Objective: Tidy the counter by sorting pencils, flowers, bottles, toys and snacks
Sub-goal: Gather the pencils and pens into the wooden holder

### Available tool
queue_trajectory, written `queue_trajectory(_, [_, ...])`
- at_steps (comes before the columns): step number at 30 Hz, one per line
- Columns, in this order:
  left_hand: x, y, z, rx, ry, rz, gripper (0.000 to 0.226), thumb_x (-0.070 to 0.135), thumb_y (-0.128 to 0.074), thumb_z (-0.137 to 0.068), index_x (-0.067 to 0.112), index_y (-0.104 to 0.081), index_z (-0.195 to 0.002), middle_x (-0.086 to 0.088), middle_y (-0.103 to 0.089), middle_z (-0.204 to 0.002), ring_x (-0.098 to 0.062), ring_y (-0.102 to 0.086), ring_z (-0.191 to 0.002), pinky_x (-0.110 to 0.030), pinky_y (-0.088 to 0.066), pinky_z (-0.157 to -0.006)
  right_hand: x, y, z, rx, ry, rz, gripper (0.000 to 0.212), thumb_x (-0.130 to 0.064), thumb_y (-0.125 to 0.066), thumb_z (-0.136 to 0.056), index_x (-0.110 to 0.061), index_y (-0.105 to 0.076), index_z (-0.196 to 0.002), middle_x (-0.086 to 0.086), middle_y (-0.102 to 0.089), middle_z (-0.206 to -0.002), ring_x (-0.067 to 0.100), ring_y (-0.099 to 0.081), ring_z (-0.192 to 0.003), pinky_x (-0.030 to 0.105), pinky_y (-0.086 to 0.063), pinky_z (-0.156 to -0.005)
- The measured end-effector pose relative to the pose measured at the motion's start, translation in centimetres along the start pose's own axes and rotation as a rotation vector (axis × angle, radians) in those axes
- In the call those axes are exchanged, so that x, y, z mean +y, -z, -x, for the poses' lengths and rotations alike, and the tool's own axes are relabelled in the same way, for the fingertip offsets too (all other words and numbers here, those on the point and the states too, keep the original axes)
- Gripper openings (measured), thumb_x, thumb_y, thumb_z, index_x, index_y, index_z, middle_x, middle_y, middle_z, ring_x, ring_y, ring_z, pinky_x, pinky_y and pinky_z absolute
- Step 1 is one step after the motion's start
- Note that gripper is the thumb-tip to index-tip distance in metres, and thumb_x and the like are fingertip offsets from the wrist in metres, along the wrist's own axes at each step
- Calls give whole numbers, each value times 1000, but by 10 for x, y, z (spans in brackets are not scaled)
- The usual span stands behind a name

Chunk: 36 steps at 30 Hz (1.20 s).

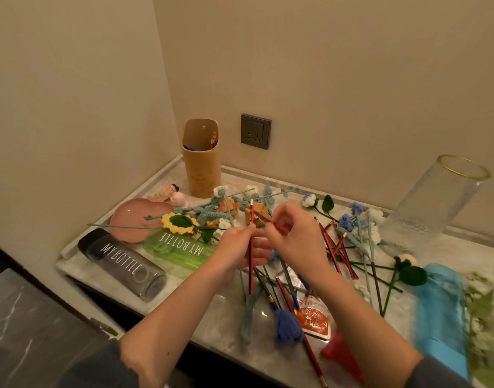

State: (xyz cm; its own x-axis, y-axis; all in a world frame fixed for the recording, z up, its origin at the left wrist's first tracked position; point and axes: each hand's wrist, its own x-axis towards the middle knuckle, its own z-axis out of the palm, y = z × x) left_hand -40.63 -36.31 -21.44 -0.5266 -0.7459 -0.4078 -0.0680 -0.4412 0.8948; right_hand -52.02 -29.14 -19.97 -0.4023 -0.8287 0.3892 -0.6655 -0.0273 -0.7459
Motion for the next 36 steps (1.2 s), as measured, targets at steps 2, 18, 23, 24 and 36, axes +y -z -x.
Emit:
queue_trajectory(2, [2, 2, -3, 32, -26, 32, 30, 28, -44, -101, 7, -65, -97, -14, -71, -84, -24, -71, -73, -33, -58, -59, 4, -2, 6, -134, 121, 86, 15, -24, -68, -81, -29, -54, -84, -16, -54, -65, 2, -53, -60, 27, -46, -54])
queue_trajectory(18, [-7, 23, -2, 151, -175, -135, 25, 29, -37, -103, 11, -53, -96, 3, -42, -58, -7, -30, -39, -19, -23, -36, 42, -43, 24, -697, -247, 591, 31, -42, -62, -84, -12, -68, -89, 6, -68, -86, 23, -64, -81, 37, -53, -68])
queue_trajectory(23, [-10, 25, 4, 140, -114, -67, 24, 24, -36, -104, 10, -55, -97, 2, -42, -62, -8, -31, -45, -20, -25, -40, 37, -44, 18, -618, -329, 465, 24, -25, -59, -85, -3, -66, -84, 15, -67, -81, 27, -65, -77, 38, -51, -64])
queue_trajectory(24, [-9, 25, 4, 136, -113, -55, 23, 22, -36, -104, 9, -54, -98, 2, -43, -62, -8, -32, -47, -21, -26, -42, 33, -41, 15, -566, -374, 361, 19, -22, -59, -85, -4, -64, -82, 14, -66, -76, 28, -66, -73, 40, -52, -64])
queue_trajectory(36, [10, 25, 3, 104, -157, 64, 20, 21, -39, -103, 12, -56, -105, -12, -71, -90, -22, -72, -70, -32, -61, -63, -9, -20, -17, -355, -373, -423, 42, -2, -37, -99, -21, -60, -128, -4, -68, -117, 11, -66, -104, 26, -56, -77])
